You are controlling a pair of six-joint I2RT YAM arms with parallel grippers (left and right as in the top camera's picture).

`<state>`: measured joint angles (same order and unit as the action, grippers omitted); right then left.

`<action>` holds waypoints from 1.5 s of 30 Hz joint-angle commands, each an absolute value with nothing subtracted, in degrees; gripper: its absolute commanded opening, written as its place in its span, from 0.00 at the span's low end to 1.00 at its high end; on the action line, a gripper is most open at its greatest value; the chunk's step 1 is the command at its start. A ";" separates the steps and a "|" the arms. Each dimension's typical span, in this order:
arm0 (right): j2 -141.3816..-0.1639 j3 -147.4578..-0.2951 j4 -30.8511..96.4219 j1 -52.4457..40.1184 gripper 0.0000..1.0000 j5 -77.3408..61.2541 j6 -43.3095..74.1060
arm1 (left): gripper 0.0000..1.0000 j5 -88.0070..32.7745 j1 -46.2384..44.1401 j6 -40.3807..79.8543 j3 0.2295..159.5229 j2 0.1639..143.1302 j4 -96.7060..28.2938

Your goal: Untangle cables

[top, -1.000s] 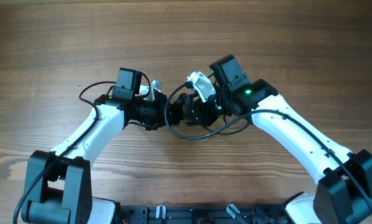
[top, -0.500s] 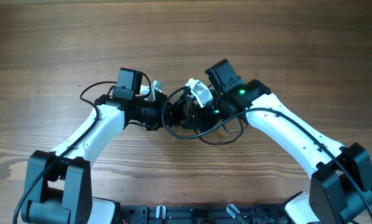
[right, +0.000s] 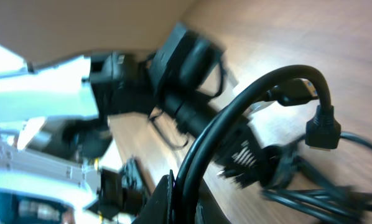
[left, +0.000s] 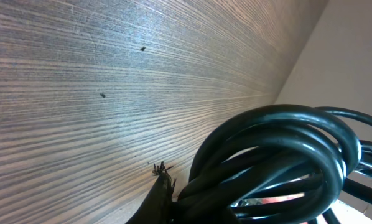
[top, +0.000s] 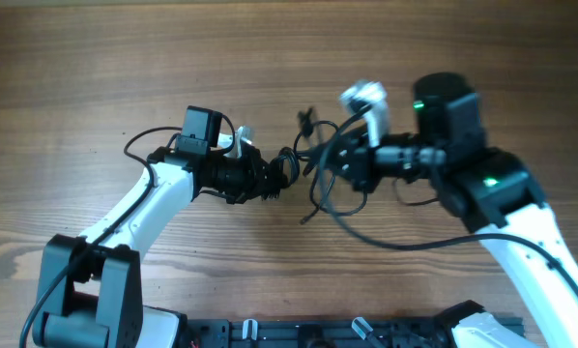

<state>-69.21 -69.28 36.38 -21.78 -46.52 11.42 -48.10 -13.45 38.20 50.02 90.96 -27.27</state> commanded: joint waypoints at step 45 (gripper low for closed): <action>-85.10 -84.29 45.84 -3.40 0.71 -45.74 25.23 | 0.04 -46.83 -13.23 37.74 50.30 83.79 7.64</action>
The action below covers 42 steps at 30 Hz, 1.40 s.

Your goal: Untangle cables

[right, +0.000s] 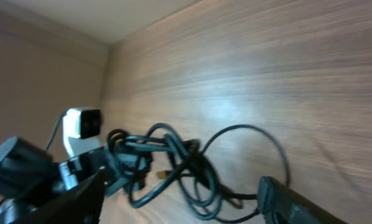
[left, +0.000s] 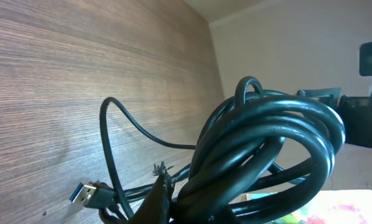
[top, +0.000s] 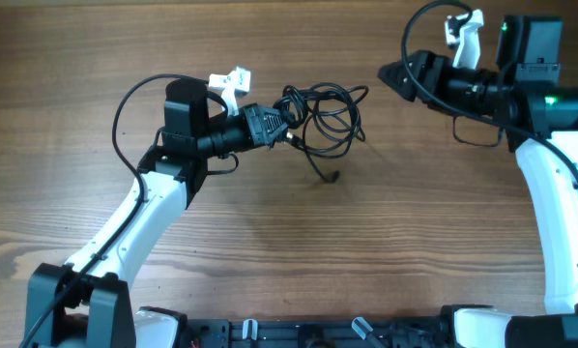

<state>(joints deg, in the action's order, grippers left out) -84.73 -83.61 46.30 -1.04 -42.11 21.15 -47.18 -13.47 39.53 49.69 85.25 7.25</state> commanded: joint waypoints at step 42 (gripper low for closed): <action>-92.47 -77.12 52.49 -12.91 0.65 -20.16 22.48 | 0.82 -16.93 -18.90 22.46 50.02 83.79 -32.58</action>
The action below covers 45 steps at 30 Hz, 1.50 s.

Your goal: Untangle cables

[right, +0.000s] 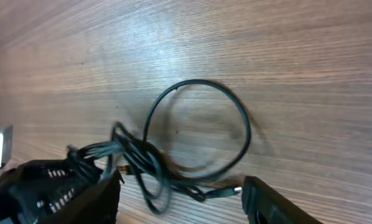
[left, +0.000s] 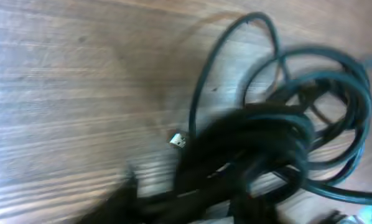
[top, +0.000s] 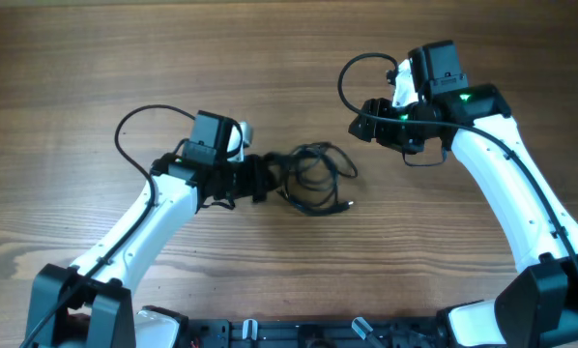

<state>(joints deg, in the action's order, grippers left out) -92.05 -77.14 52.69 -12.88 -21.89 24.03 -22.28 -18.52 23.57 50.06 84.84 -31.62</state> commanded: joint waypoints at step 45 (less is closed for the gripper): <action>-92.47 -77.12 53.63 -12.91 0.65 -22.00 20.97 | 0.60 -19.42 -29.89 11.38 50.04 107.37 7.46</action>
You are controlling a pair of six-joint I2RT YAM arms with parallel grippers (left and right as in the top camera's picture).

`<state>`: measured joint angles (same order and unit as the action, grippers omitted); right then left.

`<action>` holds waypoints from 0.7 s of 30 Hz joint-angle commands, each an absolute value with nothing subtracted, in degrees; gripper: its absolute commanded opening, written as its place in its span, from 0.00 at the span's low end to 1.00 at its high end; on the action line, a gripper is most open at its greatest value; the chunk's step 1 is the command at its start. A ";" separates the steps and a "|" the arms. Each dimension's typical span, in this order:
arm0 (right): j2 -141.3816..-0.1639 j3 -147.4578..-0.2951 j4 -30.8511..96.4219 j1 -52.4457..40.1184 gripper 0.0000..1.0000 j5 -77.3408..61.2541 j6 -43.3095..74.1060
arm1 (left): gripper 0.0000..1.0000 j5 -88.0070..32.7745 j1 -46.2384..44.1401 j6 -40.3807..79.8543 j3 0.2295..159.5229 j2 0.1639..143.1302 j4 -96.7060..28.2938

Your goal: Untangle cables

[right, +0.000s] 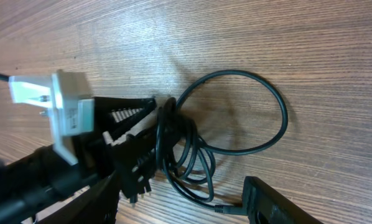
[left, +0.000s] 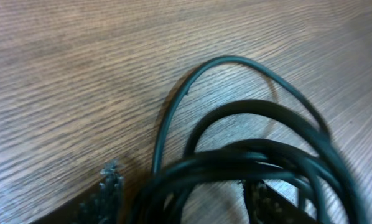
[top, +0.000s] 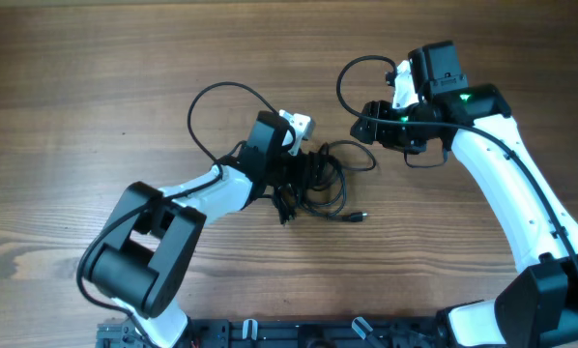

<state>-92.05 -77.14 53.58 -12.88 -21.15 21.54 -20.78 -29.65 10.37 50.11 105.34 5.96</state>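
A tangled bundle of black cables [top: 330, 182] lies on the wooden table, and one plug end [top: 362, 217] sticks out at its front right. My left gripper [top: 301, 177] is at the bundle's left side. Its fingers [left: 108, 186] are spread, with cable strands [left: 236, 155] running loose between them and wood showing through. In the right wrist view the left gripper's ribbed fingers [right: 133, 118] stand apart at the bundle's edge [right: 173, 149]. My right gripper [top: 362, 124] hovers above and to the right of the bundle, open [right: 176, 190], holding nothing.
A thin black wire loop [top: 221, 101] arches from the left arm over the table behind it. A similar loop [top: 352, 72] belongs to the right arm. The bare wooden table [top: 96, 77] stretches round the bundle on all sides.
My left gripper has moved right and turned, and its fingers now stand apart round the bundle instead of clamped on it. The bundle and its plug end lie slightly further right. The right arm is unchanged.
Both grippers met at the table's middle, each shut on cable. Then the right one was open and empty at the back right while the left held the bundle up. Later the bundle lay on the table in the left gripper, the right hovering nearby. Now the left is open.
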 commanded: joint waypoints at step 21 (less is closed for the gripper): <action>-92.47 -77.12 51.70 -12.91 0.65 -33.61 15.16 | 0.04 -4.75 -30.22 27.99 53.95 101.97 2.57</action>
